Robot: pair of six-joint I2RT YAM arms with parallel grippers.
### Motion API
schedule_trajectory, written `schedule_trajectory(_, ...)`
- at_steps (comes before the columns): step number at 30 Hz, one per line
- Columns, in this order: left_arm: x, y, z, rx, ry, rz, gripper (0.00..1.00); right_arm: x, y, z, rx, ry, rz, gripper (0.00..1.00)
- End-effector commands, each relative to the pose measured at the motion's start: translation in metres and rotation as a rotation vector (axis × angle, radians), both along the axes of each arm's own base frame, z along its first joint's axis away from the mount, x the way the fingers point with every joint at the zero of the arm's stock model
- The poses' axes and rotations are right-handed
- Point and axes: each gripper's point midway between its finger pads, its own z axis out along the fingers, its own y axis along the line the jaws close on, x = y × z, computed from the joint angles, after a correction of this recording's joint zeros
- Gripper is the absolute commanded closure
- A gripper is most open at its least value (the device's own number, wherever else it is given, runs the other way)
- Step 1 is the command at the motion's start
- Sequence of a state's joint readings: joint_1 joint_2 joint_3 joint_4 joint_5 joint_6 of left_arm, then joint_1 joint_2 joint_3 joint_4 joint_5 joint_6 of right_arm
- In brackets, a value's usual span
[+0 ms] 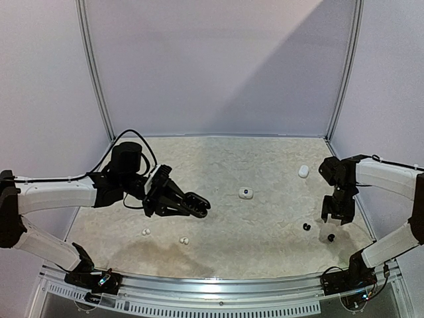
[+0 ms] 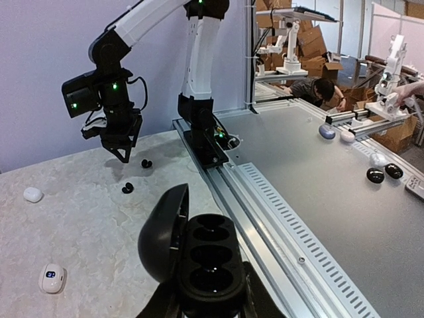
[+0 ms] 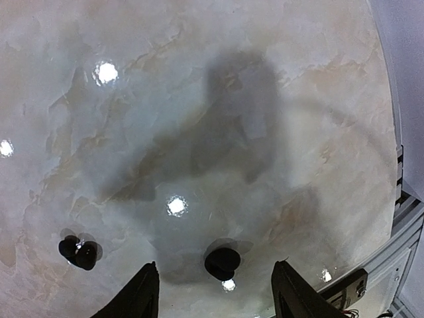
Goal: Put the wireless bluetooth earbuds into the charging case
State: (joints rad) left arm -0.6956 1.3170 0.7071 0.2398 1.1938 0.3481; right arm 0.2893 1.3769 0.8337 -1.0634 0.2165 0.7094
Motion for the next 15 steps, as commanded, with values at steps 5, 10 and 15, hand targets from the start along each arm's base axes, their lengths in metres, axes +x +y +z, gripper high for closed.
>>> schedule_trajectory(5,0.0,0.002,0.009,-0.002,-0.024,0.016,1.0,-0.01,-0.003,-0.033,0.026,0.071,-0.063,0.38)
schedule_trajectory(10,0.003,0.004,0.012,0.002,-0.025,0.036,1.0,-0.019,-0.003,-0.046,0.033,0.105,-0.101,0.47)
schedule_trajectory(15,0.005,0.004,0.012,0.001,-0.03,0.045,1.0,-0.027,0.002,-0.051,0.079,0.094,-0.139,0.53)
